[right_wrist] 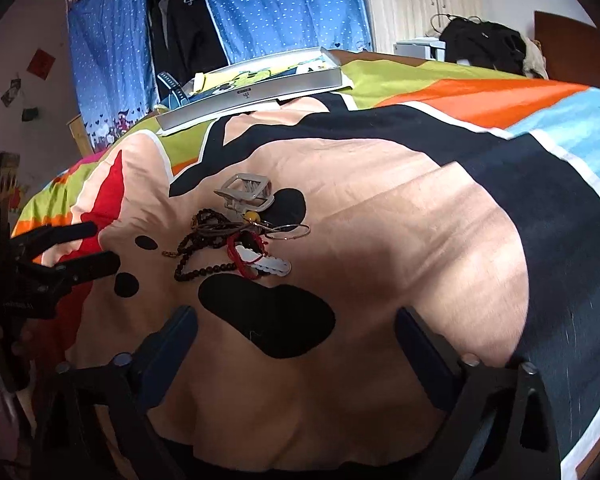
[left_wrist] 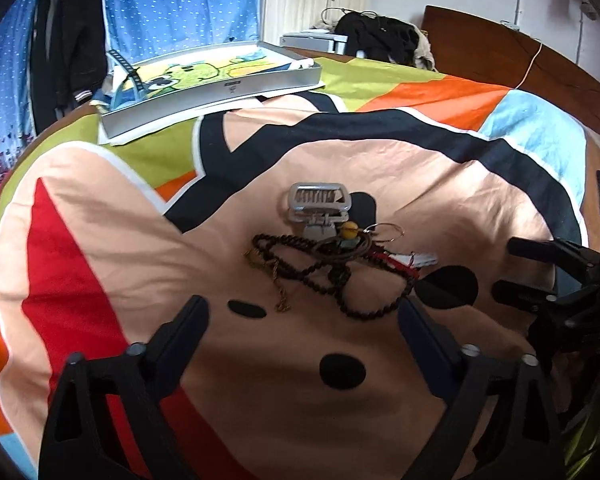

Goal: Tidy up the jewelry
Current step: 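Grasp the black bead bracelet with the left tool while the right tool grasps the red string bracelet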

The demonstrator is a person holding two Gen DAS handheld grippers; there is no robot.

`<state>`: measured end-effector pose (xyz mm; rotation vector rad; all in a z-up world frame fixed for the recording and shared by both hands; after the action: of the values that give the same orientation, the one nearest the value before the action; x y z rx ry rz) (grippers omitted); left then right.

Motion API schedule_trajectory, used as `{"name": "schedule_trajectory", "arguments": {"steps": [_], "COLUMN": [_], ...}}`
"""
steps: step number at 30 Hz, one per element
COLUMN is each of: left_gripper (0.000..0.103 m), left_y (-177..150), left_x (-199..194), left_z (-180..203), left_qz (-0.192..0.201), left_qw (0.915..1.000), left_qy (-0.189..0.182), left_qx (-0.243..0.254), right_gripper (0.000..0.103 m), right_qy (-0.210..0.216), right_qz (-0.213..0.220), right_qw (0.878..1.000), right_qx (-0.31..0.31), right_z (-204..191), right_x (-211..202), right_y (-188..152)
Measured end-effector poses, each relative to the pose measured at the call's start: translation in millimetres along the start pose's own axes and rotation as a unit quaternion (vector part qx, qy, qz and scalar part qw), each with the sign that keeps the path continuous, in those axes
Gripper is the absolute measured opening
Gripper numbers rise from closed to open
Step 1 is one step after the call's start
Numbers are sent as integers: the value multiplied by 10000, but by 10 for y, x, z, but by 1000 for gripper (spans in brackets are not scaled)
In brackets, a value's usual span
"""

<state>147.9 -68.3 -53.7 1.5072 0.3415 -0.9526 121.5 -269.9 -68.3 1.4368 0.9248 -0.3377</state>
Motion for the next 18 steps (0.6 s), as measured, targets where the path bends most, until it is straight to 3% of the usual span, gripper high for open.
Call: {"name": "schedule_trajectory", "arguments": {"steps": [3, 6, 8, 18], "left_gripper": [63, 50, 47, 29], "left_y": [62, 129, 165, 227], "left_x": [77, 179, 268, 671], "left_z": [-25, -44, -59, -216], "left_qz": [-77, -238, -438, -1195], "left_qw": [9996, 9976, 9954, 9804], "left_qy": [-261, -615, -789, -1205], "left_qx": [-69, -204, -330, -1001], "right_gripper": [82, 65, 56, 38], "right_qy": [90, 192, 298, 547], "right_qz": [-21, -95, -158, -534], "right_qw": [9999, 9997, 9994, 9968], "right_qx": [-53, -90, -115, -252], "right_z": [-21, -50, -77, -147], "right_x": [60, 154, 223, 557], "right_y": [50, 87, 105, 186]}}
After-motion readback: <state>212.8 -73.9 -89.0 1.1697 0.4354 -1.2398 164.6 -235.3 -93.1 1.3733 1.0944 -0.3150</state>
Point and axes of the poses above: each gripper's, at about its wrist camera, not at the fingertips, and x roughly the way its jaws point, z to its right, y to its top, the point moved 2 cm from there along x, roughly the way its jaws point, and after that the axes turned 2 degrees about -z, right-handed, at the moved point
